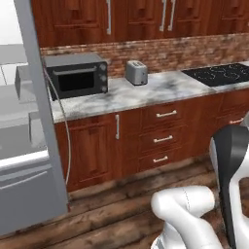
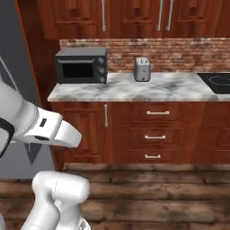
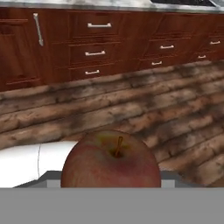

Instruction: Pick the tangerine and apple from the fridge and place them inside the tupperware on the counter.

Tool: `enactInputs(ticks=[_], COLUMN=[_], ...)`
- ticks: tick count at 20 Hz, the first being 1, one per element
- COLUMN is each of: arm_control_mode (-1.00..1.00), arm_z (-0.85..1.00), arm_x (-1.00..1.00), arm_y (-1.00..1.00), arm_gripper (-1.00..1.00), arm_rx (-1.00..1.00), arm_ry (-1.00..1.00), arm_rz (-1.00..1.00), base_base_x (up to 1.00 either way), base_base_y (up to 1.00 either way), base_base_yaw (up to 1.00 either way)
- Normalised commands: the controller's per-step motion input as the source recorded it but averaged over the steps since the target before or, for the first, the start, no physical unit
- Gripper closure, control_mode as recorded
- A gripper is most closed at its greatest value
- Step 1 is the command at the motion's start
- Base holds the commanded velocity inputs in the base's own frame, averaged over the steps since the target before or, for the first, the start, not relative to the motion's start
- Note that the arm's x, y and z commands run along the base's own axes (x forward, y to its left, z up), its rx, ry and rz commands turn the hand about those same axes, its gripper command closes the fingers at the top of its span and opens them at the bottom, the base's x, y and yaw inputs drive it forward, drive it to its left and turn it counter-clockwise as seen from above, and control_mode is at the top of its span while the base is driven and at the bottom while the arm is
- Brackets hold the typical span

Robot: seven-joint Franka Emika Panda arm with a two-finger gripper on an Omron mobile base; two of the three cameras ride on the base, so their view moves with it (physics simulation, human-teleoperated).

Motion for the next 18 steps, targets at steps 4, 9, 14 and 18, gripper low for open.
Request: enactInputs(ticks=[4, 9, 14, 18], arm_control_mode=[1.00, 1.00, 1.00, 1.00], arm_z=[0.00, 0.00, 0.00, 0.00], arm_x=[0.00, 0.00, 0.00, 0.00], arm_y=[0.00, 0.00, 0.00, 0.00], arm_gripper=[1.00, 1.00, 1.00, 1.00], arm_rx=[0.00, 0.00, 0.00, 0.00], arm_ry=[0.00, 0.00, 0.00, 0.00], arm_rz=[0.00, 0.00, 0.00, 0.00], base_base_x=[0.07, 0.07, 0.09, 0.19], base_base_y=[-0.32, -0.21, -0.13, -0.16], base_base_yaw=[-0.86, -1.00, -1.00, -1.00])
